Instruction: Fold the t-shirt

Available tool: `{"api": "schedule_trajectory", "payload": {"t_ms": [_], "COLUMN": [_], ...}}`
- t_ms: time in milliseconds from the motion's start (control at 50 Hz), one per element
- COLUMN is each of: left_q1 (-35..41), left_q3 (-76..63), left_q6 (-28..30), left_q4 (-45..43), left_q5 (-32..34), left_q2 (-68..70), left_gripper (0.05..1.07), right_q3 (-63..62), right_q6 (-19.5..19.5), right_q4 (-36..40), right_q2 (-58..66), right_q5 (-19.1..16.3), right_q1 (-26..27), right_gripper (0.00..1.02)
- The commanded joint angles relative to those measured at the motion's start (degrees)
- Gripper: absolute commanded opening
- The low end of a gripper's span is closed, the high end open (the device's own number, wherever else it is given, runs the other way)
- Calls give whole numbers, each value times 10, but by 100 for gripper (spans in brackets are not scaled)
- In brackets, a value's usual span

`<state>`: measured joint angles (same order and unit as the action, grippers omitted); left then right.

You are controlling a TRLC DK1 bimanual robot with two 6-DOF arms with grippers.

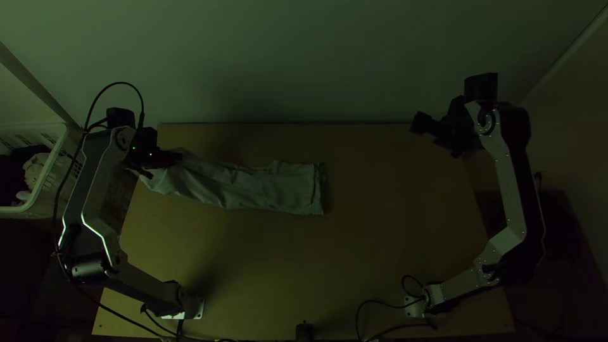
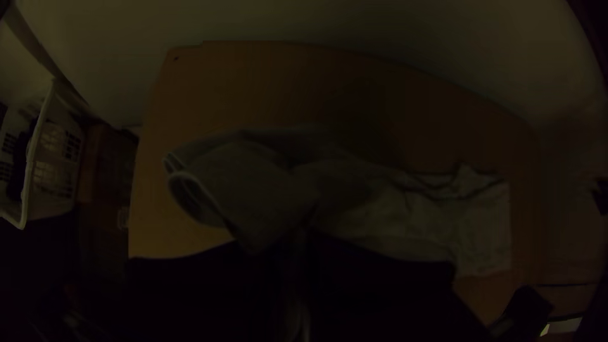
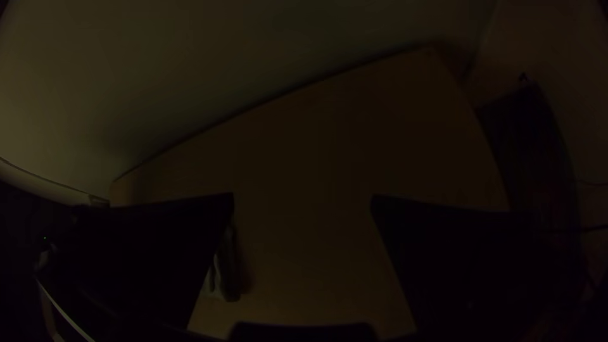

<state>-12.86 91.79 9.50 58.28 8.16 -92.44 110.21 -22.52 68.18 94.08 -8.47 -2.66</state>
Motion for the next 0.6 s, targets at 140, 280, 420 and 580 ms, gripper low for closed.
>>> {"api": "schedule_trajectory", "payload": {"t_ms": [140, 280, 420, 580], "left_q1": [137, 209, 271, 324], "left_q3": [75, 104, 125, 160], "left_q6": [-26, -58, -92, -128], "left_q4": [54, 61, 68, 71], "left_q5": [-27, -46, -51, -55], "left_q2": [21, 0, -23, -63], "left_gripper": [8, 8, 8, 8], "right_q3": [-26, -47, -63, -90], "right_q6": [-11, -12, -12, -13], "right_q4": [-5, -11, -15, -26], "right_q2": [-37, -56, -72, -93], "right_q5": [-10, -19, -20, -20], "right_q1": [19, 31, 39, 41], "right_gripper": [99, 99, 99, 99]}}
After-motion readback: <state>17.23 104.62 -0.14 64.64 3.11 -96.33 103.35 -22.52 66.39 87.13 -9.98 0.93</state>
